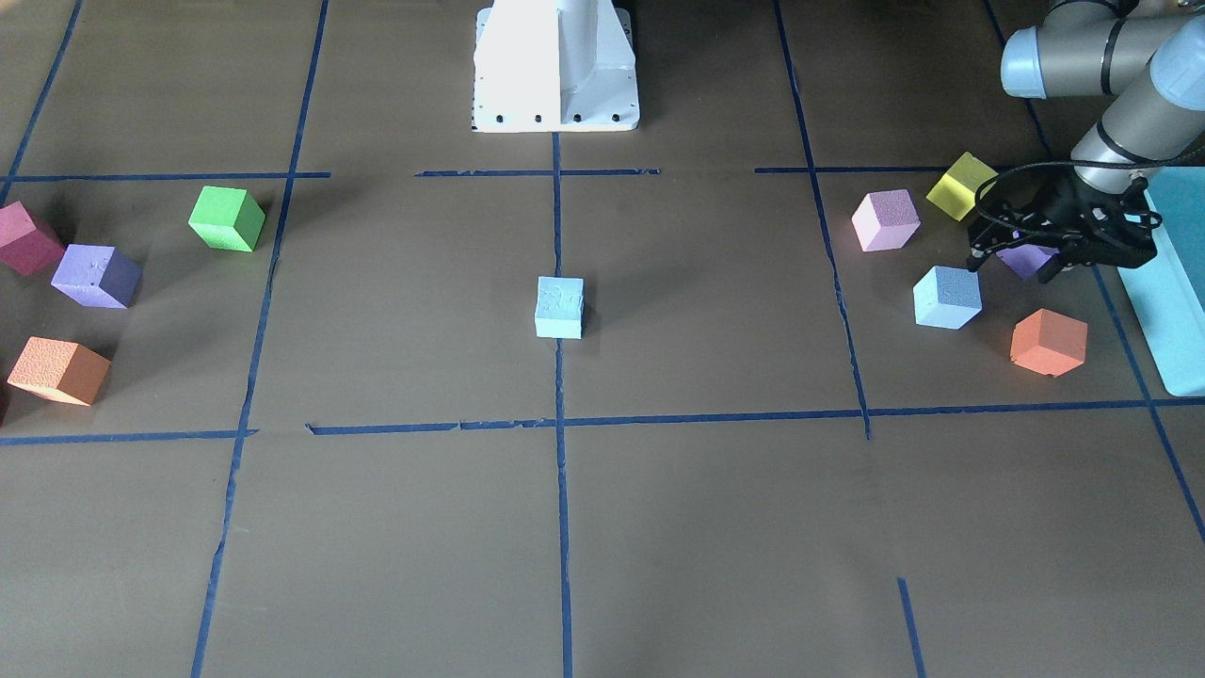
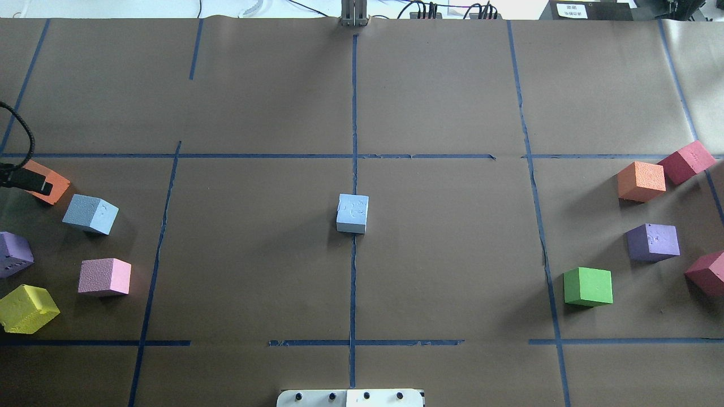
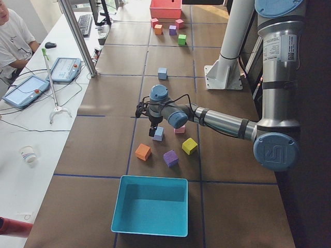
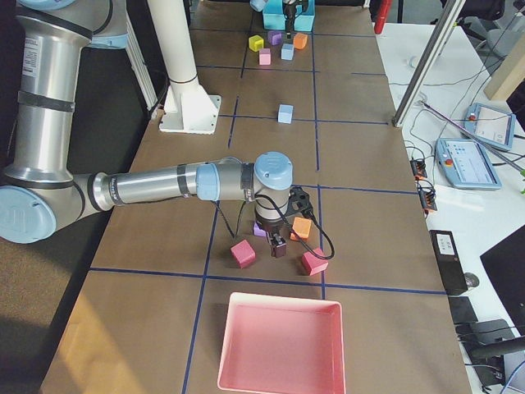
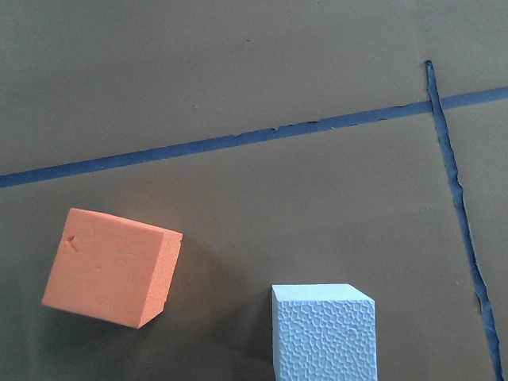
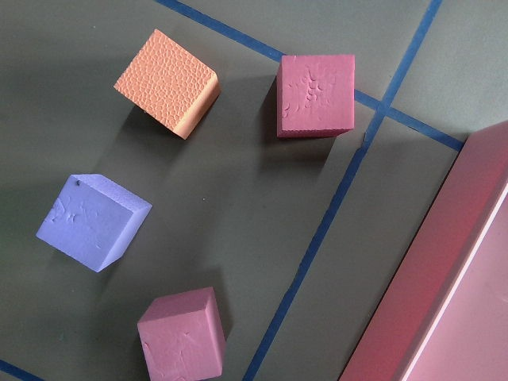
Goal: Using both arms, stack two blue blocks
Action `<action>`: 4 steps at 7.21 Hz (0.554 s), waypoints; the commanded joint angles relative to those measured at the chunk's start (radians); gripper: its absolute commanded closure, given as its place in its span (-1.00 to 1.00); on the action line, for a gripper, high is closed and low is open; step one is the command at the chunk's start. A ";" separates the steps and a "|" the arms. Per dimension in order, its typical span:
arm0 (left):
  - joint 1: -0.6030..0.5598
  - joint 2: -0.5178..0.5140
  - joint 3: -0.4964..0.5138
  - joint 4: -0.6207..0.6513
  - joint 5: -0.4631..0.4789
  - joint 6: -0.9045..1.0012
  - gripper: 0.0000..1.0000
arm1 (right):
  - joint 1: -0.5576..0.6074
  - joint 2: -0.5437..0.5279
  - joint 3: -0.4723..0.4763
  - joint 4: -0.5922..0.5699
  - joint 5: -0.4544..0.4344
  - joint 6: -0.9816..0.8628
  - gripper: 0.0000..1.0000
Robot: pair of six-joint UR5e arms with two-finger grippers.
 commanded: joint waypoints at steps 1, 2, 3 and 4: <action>0.052 -0.026 0.051 -0.038 0.020 -0.041 -1.00 | 0.000 -0.002 0.000 0.000 0.000 -0.001 -0.98; 0.080 -0.042 0.074 -0.038 0.057 -0.066 -1.00 | 0.000 -0.002 0.000 0.000 0.000 -0.001 -0.98; 0.106 -0.062 0.101 -0.039 0.068 -0.081 -1.00 | 0.000 -0.002 -0.002 -0.002 0.000 -0.001 -0.98; 0.107 -0.071 0.131 -0.042 0.068 -0.080 -1.00 | 0.000 -0.002 -0.002 -0.002 0.000 -0.001 -0.98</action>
